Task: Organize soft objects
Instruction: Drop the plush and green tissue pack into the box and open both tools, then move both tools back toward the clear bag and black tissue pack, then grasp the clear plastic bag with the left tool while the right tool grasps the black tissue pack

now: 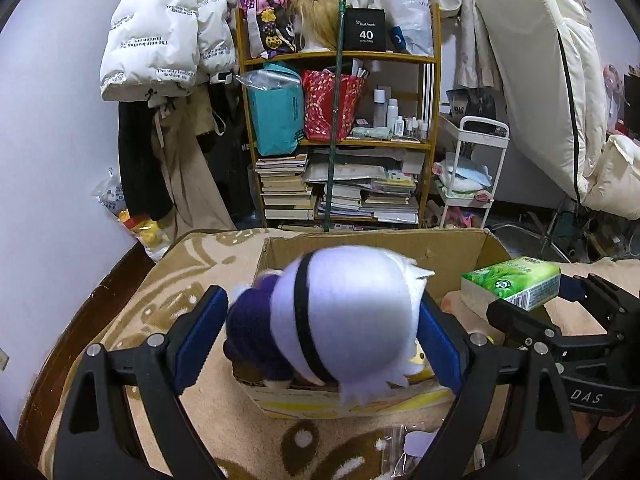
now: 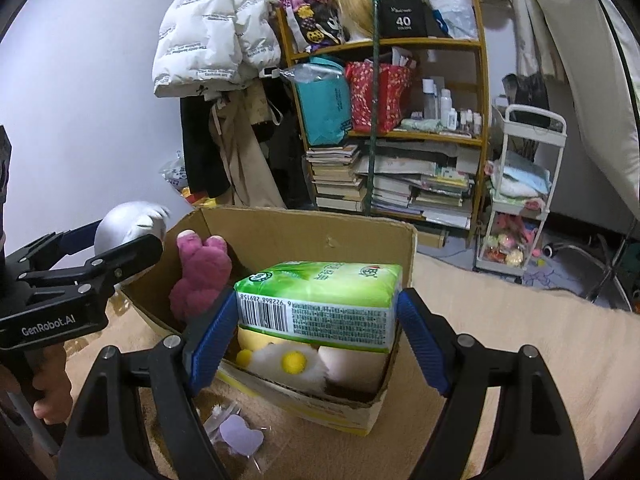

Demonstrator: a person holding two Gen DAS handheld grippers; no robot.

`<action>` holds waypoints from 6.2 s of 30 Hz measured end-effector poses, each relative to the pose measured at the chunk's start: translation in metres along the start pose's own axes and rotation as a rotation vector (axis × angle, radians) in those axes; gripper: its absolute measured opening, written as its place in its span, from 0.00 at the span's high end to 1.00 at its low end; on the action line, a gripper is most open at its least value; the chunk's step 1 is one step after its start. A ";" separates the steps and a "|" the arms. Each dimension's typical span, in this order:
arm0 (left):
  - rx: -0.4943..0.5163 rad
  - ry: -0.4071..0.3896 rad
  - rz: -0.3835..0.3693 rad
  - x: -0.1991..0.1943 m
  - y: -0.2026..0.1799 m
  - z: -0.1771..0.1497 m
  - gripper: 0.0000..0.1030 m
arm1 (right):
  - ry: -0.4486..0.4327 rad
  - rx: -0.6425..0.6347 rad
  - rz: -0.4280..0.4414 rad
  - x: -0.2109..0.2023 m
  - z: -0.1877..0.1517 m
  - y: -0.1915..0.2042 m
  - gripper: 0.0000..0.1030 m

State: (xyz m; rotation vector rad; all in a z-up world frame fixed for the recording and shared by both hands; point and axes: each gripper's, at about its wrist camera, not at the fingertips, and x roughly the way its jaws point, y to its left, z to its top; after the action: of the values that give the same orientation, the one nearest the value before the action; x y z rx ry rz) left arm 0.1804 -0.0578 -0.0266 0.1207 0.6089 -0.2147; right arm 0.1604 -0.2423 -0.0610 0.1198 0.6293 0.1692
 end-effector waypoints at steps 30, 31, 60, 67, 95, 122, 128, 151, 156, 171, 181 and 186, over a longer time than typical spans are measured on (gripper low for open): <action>0.001 0.046 -0.006 -0.014 0.000 -0.003 0.05 | 0.026 -0.046 -0.023 -0.031 -0.015 0.023 0.04; 0.000 0.048 -0.002 -0.015 0.002 -0.002 0.05 | 0.032 -0.034 -0.022 -0.032 -0.017 0.021 0.04; -0.037 0.243 -0.026 -0.083 0.008 -0.062 0.05 | 0.200 0.057 -0.111 -0.084 -0.071 0.028 0.04; -0.011 0.265 -0.021 -0.077 0.002 -0.071 0.05 | 0.233 0.070 -0.122 -0.078 -0.078 0.026 0.04; 0.024 0.448 -0.135 0.015 -0.036 -0.081 0.05 | 0.413 0.248 -0.145 -0.029 -0.101 -0.010 0.04; 0.067 0.599 -0.264 0.072 -0.097 -0.094 0.05 | 0.569 0.240 -0.151 -0.004 -0.127 0.004 0.12; 0.064 0.624 -0.244 0.082 -0.103 -0.098 0.05 | 0.574 0.232 -0.160 -0.003 -0.125 -0.004 0.19; 0.115 0.640 -0.176 0.092 -0.110 -0.120 0.10 | 0.570 0.185 -0.163 0.000 -0.127 0.009 0.30; 0.099 0.640 -0.185 0.092 -0.101 -0.118 0.14 | 0.573 0.172 -0.160 0.001 -0.128 0.008 0.31; 0.056 0.635 -0.198 0.084 -0.080 -0.113 0.26 | 0.560 0.158 -0.154 -0.002 -0.127 0.009 0.32; 0.000 0.640 -0.215 0.082 -0.058 -0.108 0.26 | 0.552 0.174 -0.148 -0.003 -0.124 0.004 0.32; -0.011 0.636 -0.204 0.078 -0.049 -0.105 0.26 | 0.543 0.181 -0.147 -0.004 -0.123 0.002 0.32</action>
State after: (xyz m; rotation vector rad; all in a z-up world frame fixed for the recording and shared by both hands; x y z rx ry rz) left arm 0.1730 -0.0994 -0.1596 0.1161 1.2576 -0.3755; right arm 0.0842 -0.2340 -0.1572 0.2040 1.1920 -0.0015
